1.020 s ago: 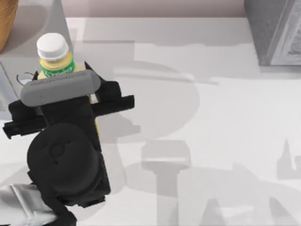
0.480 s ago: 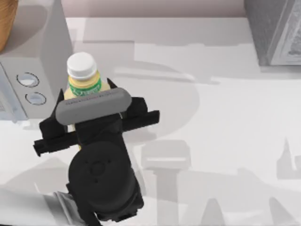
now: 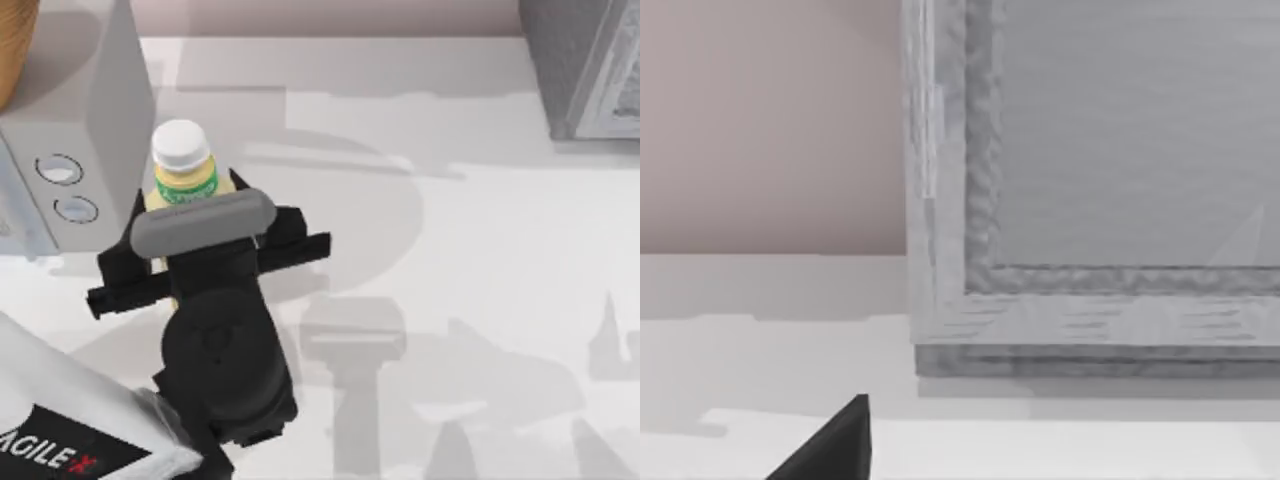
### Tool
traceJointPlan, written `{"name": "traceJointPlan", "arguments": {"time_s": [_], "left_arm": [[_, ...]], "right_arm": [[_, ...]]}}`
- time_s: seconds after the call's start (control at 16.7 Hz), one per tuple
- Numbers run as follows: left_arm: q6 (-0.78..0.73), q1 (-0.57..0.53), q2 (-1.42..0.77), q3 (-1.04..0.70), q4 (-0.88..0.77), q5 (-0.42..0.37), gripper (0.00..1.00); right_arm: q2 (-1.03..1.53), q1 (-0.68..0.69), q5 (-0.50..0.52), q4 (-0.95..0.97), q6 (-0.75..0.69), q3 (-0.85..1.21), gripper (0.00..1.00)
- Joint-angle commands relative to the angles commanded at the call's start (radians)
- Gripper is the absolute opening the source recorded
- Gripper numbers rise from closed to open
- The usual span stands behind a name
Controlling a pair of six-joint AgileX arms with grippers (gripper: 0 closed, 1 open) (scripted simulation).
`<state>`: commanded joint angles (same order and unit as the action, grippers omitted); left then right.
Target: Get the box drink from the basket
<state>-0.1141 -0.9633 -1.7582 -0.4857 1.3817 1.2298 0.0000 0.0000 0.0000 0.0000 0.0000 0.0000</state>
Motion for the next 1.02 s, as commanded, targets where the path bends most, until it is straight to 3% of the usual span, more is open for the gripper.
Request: {"name": "traceJointPlan", "arguments": {"time_s": [0.18, 0.42, 1.02], "left_arm": [[0.021, 0.046, -0.064, 0.001, 0.048, -0.043, 0.0], [0.022, 0.048, -0.066, 0.001, 0.049, -0.044, 0.0], [0.022, 0.048, -0.066, 0.001, 0.049, -0.044, 0.75]], "right_arm": [[0.0, 0.0, 0.0, 0.0, 0.0, 0.0, 1.0], [0.0, 0.0, 0.0, 0.0, 0.0, 0.0, 1.0], [0.0, 0.0, 0.0, 0.0, 0.0, 0.0, 1.0]]}}
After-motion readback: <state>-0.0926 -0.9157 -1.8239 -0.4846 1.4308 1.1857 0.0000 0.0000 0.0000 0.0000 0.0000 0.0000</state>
